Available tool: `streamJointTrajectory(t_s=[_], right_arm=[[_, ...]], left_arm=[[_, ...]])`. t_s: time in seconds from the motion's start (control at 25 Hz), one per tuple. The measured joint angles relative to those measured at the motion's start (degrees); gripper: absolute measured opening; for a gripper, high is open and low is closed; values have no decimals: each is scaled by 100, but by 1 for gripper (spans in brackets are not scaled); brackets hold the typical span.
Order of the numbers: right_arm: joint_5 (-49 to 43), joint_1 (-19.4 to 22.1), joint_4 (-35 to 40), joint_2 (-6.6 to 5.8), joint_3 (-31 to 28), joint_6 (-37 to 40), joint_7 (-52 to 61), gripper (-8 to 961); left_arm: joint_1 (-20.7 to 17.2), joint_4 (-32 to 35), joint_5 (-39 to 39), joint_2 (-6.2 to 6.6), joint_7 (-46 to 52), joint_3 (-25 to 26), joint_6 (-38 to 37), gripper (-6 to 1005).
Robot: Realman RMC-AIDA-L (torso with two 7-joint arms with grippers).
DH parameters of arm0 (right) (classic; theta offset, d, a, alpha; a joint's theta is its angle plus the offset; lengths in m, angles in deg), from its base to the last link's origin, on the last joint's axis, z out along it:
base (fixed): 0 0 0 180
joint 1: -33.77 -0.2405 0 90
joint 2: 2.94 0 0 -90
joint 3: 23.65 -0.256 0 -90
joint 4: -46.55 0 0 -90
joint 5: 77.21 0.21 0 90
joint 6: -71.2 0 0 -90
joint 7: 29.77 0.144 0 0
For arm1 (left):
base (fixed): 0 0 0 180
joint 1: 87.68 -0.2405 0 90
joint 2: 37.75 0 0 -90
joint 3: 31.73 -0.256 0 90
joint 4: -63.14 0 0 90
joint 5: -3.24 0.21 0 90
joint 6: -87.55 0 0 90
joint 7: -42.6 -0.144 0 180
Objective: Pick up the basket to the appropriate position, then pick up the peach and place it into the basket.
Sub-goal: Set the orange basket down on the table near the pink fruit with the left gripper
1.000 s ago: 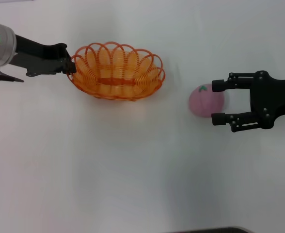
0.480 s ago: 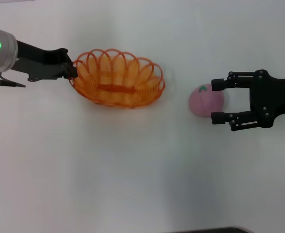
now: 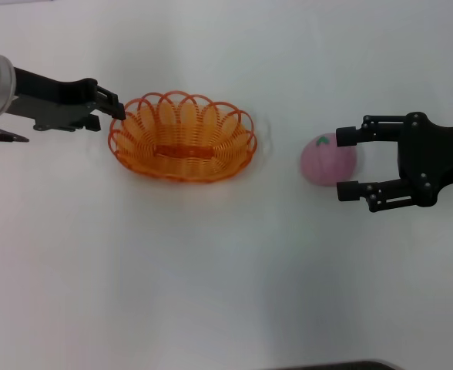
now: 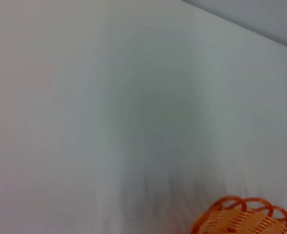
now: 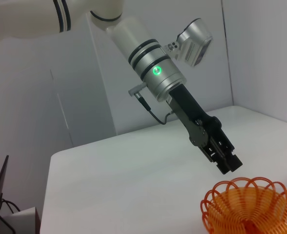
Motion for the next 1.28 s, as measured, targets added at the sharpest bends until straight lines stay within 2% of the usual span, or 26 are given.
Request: streamJointTrajectory(t_s=[0.44,0.64,0.88,1.0,1.28], right_arm=[[9,-17,-48,8,-51,-14,40,855],[12,-17,-59,35,-133,-48,68,854],[17,-26,-110,74,-454,-55,226,854],[19,-45,-211,79,-678,-58,326,854],[148,-14,-281,127,-945,-59,658,854]], left_arm=[[-64,137,3,7,-159,5,-60,563],[-63,138,1,22,-416,31,-95,716],[-107,254,-420,27,-1445,129,-311,717],[-161,288,-730,26,-2327,130,-518,717],[-276,293,-933,29,-4154,137,-1002,716]])
